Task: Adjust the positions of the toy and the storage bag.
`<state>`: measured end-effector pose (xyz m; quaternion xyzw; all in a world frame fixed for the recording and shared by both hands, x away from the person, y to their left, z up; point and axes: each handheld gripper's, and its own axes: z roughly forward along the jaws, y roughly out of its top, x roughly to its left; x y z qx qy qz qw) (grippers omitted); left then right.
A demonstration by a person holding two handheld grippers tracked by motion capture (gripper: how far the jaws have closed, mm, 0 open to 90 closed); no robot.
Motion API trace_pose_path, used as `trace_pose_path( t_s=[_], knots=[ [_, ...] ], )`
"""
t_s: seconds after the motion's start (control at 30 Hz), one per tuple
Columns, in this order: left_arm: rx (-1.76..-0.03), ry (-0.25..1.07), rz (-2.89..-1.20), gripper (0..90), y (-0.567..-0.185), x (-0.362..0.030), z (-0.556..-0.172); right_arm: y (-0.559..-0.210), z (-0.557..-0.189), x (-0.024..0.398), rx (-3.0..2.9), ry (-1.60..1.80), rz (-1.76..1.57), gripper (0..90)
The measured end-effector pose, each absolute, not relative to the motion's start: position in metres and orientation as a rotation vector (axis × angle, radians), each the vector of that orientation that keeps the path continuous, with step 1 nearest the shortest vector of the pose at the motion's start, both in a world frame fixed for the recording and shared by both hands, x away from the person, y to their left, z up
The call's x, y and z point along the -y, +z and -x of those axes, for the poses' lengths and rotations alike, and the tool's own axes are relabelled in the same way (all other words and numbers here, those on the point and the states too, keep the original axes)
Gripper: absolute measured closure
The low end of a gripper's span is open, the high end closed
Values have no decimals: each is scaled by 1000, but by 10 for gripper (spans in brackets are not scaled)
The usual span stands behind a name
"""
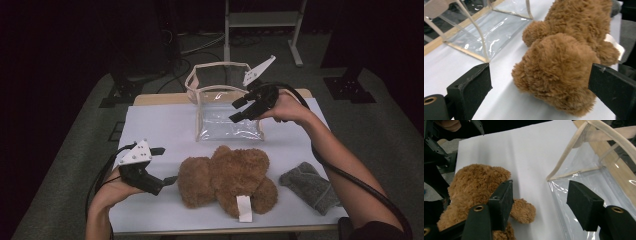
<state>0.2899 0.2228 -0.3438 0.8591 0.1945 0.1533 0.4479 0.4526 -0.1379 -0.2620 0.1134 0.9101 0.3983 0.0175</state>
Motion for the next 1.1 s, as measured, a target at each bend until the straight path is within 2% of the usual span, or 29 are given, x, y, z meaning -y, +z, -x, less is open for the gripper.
trace_pose_path(
  t_s=[0.6, 1.1],
  knots=[
    [-521, 397, -2141, 37, -347, -232, -290, -246, -474, 113, -2881, 1133, -297, 369],
    [-520, 376, -2166, 35, -353, -231, -295, -234, -487, 109, -2876, 1093, -280, 370]
  ],
)
